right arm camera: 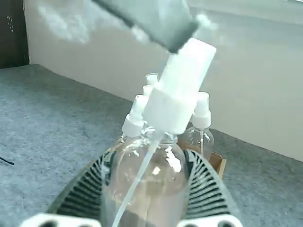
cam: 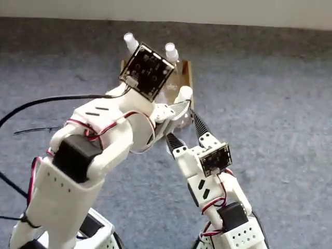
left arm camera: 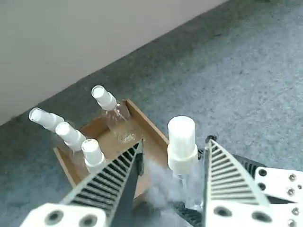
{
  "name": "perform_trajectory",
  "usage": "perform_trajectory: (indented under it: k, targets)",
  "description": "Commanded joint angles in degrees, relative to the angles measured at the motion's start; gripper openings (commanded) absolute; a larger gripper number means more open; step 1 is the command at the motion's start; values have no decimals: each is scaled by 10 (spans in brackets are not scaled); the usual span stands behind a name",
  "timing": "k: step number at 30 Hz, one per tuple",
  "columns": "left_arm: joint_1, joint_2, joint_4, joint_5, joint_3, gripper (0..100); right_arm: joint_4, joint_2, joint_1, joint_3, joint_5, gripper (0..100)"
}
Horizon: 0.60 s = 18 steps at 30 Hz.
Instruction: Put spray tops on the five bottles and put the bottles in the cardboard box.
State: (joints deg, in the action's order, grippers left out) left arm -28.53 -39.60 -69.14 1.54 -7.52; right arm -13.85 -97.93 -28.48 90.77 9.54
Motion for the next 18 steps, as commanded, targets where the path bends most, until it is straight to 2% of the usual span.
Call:
perform_trajectory:
  k: [1,4,6,15,18]
  targets:
    - [2,-29,27,9,15,199,-1,-7,-4,-7,2,5]
    - [34,2,88,8,20,199,-2,-7,-4,-7,2,5]
    - [41,29,99,8,25,199,-2,-7,-3,-7,2,5]
    - [41,65,78,25,33,199,-2,-7,-3,-7,2,5]
    - [42,60,70,33,-9,199,-2,-7,-2,-8,2,5]
